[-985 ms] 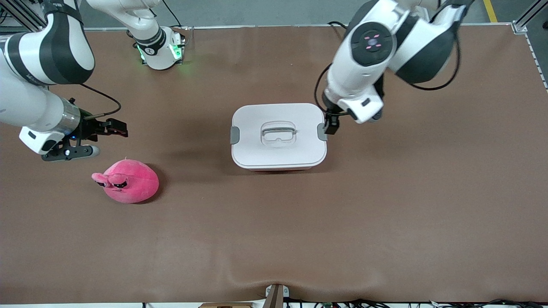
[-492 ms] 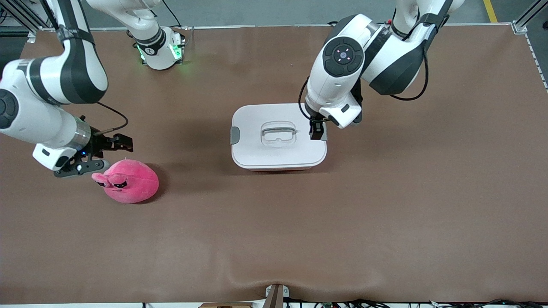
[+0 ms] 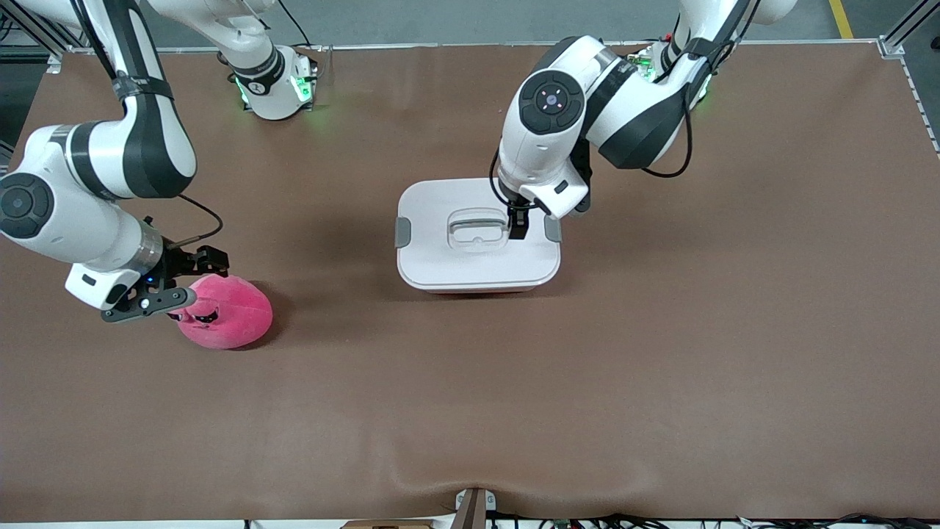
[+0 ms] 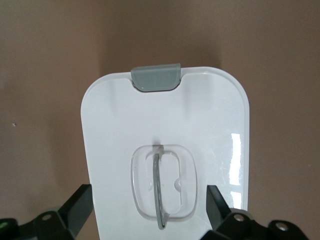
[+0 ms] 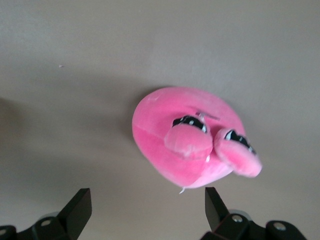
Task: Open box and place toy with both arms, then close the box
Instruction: 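Grasp the lid handle with the left gripper while the right gripper grasps the toy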
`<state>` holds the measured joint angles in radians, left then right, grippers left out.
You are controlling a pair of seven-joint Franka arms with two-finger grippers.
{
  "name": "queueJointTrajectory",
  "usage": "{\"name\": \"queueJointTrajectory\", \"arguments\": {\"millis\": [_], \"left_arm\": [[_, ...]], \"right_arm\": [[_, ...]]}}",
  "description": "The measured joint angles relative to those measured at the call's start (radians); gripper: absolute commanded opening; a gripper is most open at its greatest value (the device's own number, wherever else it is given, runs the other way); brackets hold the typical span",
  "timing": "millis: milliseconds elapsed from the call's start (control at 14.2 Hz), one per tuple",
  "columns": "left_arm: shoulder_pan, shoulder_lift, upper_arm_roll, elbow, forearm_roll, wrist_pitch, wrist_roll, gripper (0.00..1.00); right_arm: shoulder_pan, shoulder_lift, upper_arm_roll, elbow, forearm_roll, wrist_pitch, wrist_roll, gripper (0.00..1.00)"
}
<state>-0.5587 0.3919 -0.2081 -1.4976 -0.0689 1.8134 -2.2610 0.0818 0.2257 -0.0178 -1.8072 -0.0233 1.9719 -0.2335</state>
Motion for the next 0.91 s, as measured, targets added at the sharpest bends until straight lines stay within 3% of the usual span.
{"name": "queueJointTrajectory", "arguments": {"millis": [422,914], "left_arm": [[-0.072,0.071,0.0,-0.012,0.084,0.097,-0.116,1.0],[-0.106,0.131,0.0,-0.041,0.089,0.197,-0.128,1.0]], "right_arm": [[-0.012,0.085,-0.011,-0.002,-0.006,0.115,-0.127,1.0],[-0.018,0.144,-0.015,-0.002,-0.009,0.165,-0.144,1.0]]}}
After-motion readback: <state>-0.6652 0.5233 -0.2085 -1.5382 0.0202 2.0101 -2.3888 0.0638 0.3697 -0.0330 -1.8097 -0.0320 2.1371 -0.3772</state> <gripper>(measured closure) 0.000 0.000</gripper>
